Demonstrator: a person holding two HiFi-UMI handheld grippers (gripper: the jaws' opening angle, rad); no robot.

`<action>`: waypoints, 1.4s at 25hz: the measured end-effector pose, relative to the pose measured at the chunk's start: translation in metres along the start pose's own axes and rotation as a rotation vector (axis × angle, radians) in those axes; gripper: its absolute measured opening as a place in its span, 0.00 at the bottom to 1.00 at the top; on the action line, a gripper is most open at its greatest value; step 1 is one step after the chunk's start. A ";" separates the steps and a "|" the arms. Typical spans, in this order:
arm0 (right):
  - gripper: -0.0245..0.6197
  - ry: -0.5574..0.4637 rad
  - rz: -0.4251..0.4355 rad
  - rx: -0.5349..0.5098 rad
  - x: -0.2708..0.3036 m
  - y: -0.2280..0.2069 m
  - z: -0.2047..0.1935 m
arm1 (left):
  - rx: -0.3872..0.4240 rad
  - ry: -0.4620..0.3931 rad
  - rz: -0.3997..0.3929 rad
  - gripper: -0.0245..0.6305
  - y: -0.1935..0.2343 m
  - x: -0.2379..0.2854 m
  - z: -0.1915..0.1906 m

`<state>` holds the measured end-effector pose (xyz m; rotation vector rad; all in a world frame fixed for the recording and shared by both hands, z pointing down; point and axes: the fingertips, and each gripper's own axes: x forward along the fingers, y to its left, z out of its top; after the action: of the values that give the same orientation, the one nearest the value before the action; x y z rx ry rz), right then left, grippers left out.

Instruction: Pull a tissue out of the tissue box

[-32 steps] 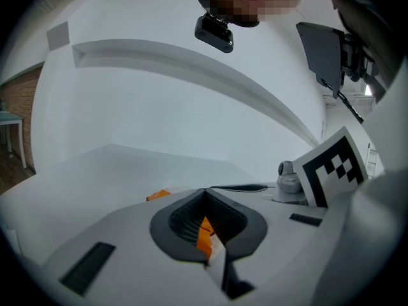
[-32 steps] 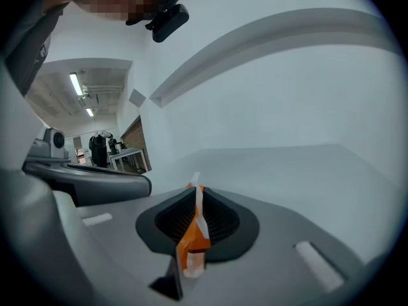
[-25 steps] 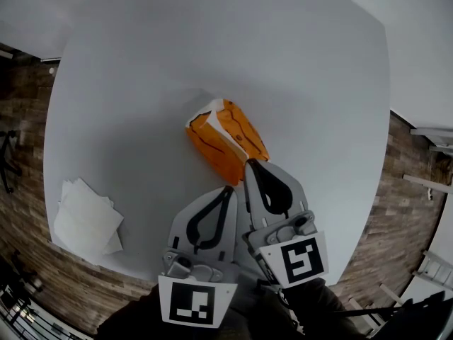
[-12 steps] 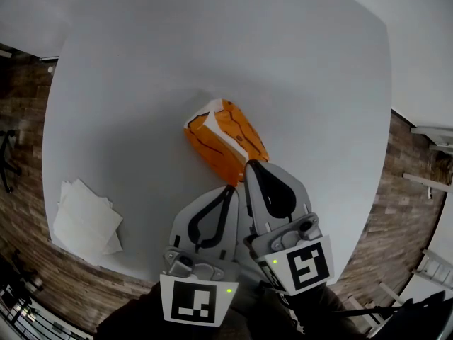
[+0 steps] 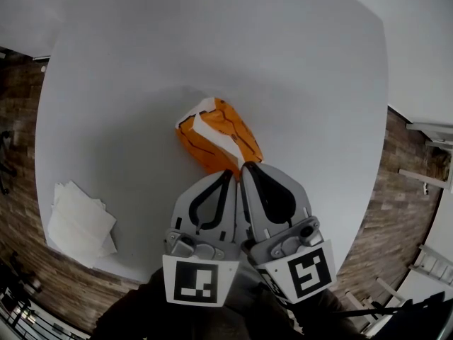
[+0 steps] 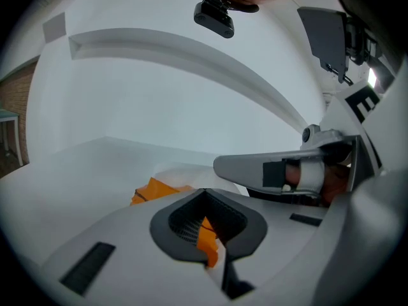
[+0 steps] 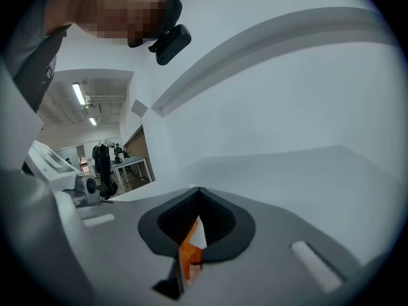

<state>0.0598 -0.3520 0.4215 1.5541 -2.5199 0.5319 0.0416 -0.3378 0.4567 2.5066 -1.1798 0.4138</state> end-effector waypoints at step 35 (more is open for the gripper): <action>0.04 -0.091 0.083 -0.026 -0.020 0.034 0.044 | -0.066 0.028 0.005 0.04 0.006 0.020 -0.023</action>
<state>0.0415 -0.3374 0.3672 1.5029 -2.6571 0.4465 0.0469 -0.3450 0.4867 2.4345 -1.1698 0.4028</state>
